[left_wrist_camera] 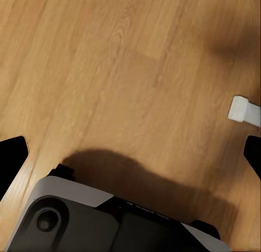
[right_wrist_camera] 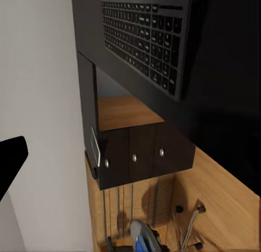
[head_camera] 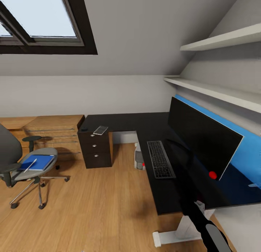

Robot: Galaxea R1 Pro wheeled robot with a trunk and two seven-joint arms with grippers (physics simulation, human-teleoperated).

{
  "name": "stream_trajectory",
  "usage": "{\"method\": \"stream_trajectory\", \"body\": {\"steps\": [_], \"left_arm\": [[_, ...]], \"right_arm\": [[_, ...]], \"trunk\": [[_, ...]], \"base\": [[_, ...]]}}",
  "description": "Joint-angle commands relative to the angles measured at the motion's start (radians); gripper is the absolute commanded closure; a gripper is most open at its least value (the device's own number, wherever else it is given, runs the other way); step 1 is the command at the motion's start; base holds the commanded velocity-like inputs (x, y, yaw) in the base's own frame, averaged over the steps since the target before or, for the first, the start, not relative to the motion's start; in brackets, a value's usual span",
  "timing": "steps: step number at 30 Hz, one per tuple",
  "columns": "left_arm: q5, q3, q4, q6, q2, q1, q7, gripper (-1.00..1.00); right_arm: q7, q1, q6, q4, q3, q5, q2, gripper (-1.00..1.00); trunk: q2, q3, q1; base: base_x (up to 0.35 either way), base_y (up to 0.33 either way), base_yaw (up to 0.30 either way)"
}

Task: In the bedroom, organize the workspace by keeping the computer under the desk, ensuring the monitor is on the desk, placing the keyboard on the desk next to the monitor, placing the mouse on the desk next to the keyboard, moving the folder from the swivel chair onto the desk next to the mouse, stacking the notebook on top of the folder with the pen on top of the notebook, and positioning the swivel chair next to the desk.

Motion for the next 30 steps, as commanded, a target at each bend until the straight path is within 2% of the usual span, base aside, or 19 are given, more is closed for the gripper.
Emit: {"method": "stream_trajectory", "body": {"steps": [1,8,18,20,25,30], "left_arm": [[0.010,-0.001,-0.002,0.002,0.000,0.000,0.008,-1.00],[0.012,0.000,0.007,0.002,0.001,0.000,0.009,-1.00],[0.009,0.000,0.024,0.002,0.002,0.000,0.010,-1.00],[0.009,0.000,0.025,0.002,0.003,0.000,0.010,-1.00],[0.007,0.000,0.024,0.002,0.003,0.000,0.010,-1.00],[0.008,0.001,0.014,0.002,0.004,0.000,0.010,-1.00]], "right_arm": [[0.002,-0.001,0.005,0.000,-0.002,-0.007,0.000,-1.00],[0.002,-0.001,0.005,0.000,0.005,-0.006,0.001,-1.00],[0.002,-0.001,0.003,0.001,0.088,-0.001,0.005,-1.00],[0.002,-0.001,0.003,0.001,0.125,0.008,0.005,-1.00],[0.002,-0.001,-0.020,0.010,0.186,0.043,0.006,-1.00],[0.003,-0.001,-0.094,0.042,0.279,0.123,0.012,-1.00]], "trunk": [[-0.001,-0.001,0.000],[-0.001,-0.001,0.000],[-0.001,-0.001,0.000],[-0.001,-0.001,0.000],[-0.001,-0.001,0.000],[-0.001,-0.001,0.000]], "base": [[-0.335,0.000,0.000],[-0.335,0.000,0.000],[-0.335,0.000,0.000],[-0.335,0.000,0.000],[-0.292,0.000,0.000],[-0.099,0.000,0.000]]}}
